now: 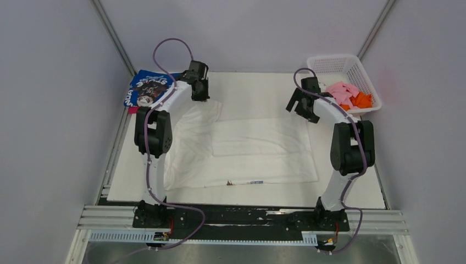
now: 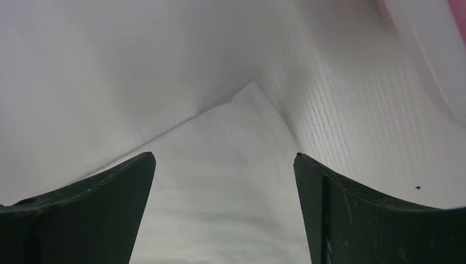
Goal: Fold and stack the t-shirts
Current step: Grab the side of the flattened tshirt furthest away from the robot with both arms
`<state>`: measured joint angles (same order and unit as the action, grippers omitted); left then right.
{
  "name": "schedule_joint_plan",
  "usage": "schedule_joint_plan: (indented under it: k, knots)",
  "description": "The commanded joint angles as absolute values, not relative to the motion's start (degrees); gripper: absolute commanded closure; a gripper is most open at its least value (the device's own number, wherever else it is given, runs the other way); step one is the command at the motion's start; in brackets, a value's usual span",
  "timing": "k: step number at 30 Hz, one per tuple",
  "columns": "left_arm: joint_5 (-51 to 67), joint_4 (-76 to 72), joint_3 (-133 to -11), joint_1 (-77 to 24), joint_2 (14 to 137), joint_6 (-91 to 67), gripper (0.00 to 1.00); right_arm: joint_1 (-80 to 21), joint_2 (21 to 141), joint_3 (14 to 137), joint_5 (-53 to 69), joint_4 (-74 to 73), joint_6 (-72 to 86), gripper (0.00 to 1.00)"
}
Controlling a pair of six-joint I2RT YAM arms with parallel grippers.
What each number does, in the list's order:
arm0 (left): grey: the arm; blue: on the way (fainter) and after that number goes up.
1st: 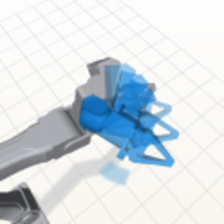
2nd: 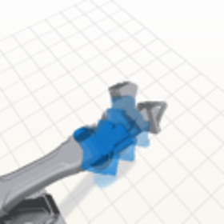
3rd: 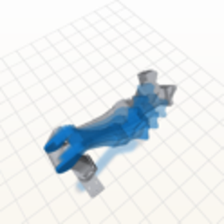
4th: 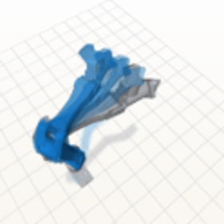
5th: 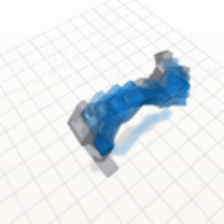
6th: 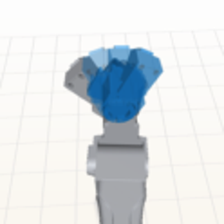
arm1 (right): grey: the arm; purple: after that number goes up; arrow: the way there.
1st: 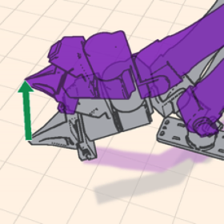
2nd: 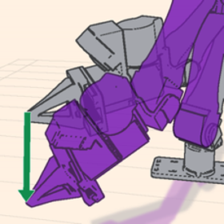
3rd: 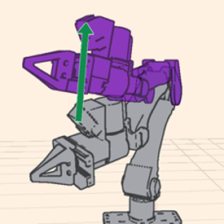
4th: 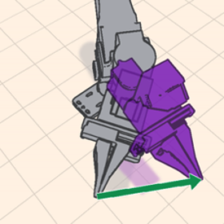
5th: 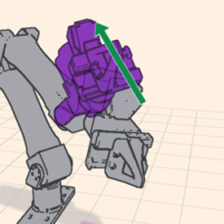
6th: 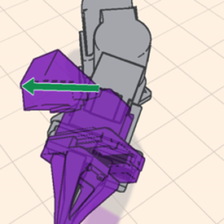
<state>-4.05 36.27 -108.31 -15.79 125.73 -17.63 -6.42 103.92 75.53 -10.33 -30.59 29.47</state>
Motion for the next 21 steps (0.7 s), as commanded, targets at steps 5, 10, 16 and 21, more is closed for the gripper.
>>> schedule_joint_plan:
  k: [5,10,16,21]
  knots:
    - [-1.53,27.99,-98.29,-16.13,113.98,-17.29,1.0,-4.93,116.7,91.83,-16.51,-37.79,29.11,0.15]
    - [-0.41,27.36,-95.64,-16.25,110.62,-16.85,1.0,-4.87,120.13,94.57,-17.4,-39.68,29.29,0.3]
    - [1.07,25.89,-91.64,-16.84,107.44,-16.01,1.0,-4.93,122.12,93.82,-18.12,-39.65,28.57,0.41]
    - [0.82,25.45,-88.97,-17.17,105.47,-15.82,1.0,-5.02,121.63,91.83,-17.95,-38.64,28.04,0.45]
